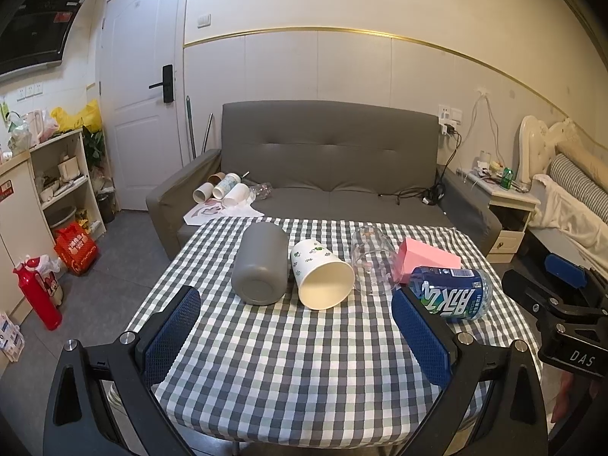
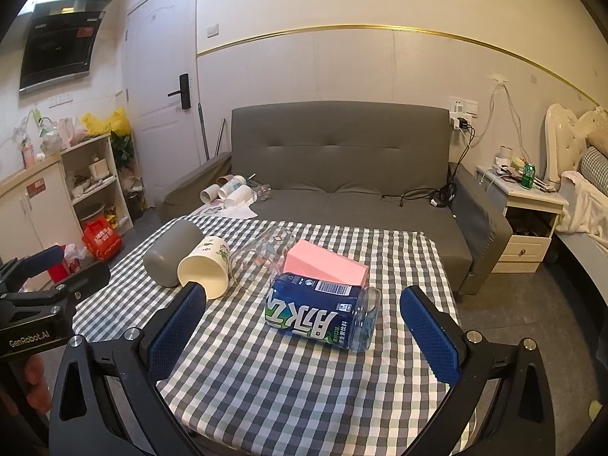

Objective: Flip cup upside down

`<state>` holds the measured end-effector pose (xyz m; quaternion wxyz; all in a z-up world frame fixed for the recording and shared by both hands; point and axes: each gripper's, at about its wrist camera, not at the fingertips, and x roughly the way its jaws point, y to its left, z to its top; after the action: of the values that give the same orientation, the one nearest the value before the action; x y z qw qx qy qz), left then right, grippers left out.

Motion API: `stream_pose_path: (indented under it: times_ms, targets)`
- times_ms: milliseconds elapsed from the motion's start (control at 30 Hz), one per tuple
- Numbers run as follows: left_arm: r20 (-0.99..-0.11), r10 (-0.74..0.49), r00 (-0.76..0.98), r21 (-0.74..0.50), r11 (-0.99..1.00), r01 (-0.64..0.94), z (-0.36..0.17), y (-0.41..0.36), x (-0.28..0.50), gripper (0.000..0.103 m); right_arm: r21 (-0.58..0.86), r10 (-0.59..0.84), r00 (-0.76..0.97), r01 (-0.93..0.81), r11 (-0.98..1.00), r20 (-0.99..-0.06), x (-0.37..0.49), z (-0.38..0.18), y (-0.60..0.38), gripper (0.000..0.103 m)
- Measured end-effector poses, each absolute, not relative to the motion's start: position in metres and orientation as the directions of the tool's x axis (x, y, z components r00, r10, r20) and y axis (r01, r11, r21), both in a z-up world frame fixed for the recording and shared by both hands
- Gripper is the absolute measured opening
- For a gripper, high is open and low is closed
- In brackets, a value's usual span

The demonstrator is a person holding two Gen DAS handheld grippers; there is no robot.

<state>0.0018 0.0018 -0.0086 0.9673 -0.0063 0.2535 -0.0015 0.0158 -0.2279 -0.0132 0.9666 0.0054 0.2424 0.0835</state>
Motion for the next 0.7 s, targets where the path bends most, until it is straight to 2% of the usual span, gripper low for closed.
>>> stream_pose_path:
  times_ms: [700]
  targets:
    - [-0.492,-0.006,0.871,-0.012,1.000,0.000,-0.0083,0.0018,0.0022,0.103,0.045,0.165,0.867,-0.163,0.986,-0.471,0.0152,-0.0137,-0.2253,0.103]
